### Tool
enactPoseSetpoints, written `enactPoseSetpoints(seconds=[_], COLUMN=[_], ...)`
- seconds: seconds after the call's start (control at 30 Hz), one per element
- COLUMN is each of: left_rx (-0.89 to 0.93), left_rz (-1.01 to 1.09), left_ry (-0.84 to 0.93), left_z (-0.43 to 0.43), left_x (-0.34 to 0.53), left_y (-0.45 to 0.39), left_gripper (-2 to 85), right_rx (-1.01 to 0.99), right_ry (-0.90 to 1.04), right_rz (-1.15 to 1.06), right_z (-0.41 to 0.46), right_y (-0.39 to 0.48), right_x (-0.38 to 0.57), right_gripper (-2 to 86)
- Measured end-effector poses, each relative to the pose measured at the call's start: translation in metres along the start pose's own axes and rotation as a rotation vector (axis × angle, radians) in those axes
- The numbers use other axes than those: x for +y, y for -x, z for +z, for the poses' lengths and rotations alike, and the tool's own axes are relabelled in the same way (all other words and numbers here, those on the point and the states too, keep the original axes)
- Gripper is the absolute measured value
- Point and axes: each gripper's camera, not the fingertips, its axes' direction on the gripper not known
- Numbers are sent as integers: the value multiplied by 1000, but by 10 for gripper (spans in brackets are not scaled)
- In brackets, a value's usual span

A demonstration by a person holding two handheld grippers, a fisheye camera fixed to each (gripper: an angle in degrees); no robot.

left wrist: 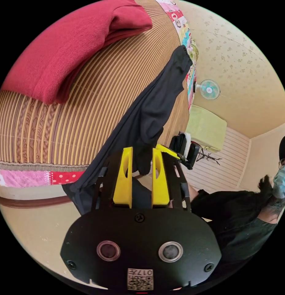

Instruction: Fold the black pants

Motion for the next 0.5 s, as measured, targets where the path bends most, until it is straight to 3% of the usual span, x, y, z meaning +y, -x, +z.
enactPoseSetpoints(seconds=[0.13, 0.2, 0.27, 0.33, 0.4, 0.5], left_rx=[29, 10, -3, 23, 24, -105], left_rz=[12, 41, 45, 41, 36, 73], left_ry=[41, 58, 92, 152, 213, 237], left_z=[-10, -15, -14, -6, 6, 16], left_x=[-2, -1, -1, -3, -2, 6], left_y=[-14, -21, -20, -16, -13, -19], left_gripper=[120, 124, 125, 127, 132, 109], right_rx=[-46, -194, -438, -473, -450, -395], right_ry=[-94, 11, 244, 283, 189, -11], right_rz=[-40, -141, -231, -250, -210, 22], right_z=[-33, -19, 24, 37, 28, 9], right_y=[70, 101, 128, 136, 126, 71], right_x=[41, 50, 56, 56, 50, 29], right_gripper=[23, 20, 16, 15, 18, 34])
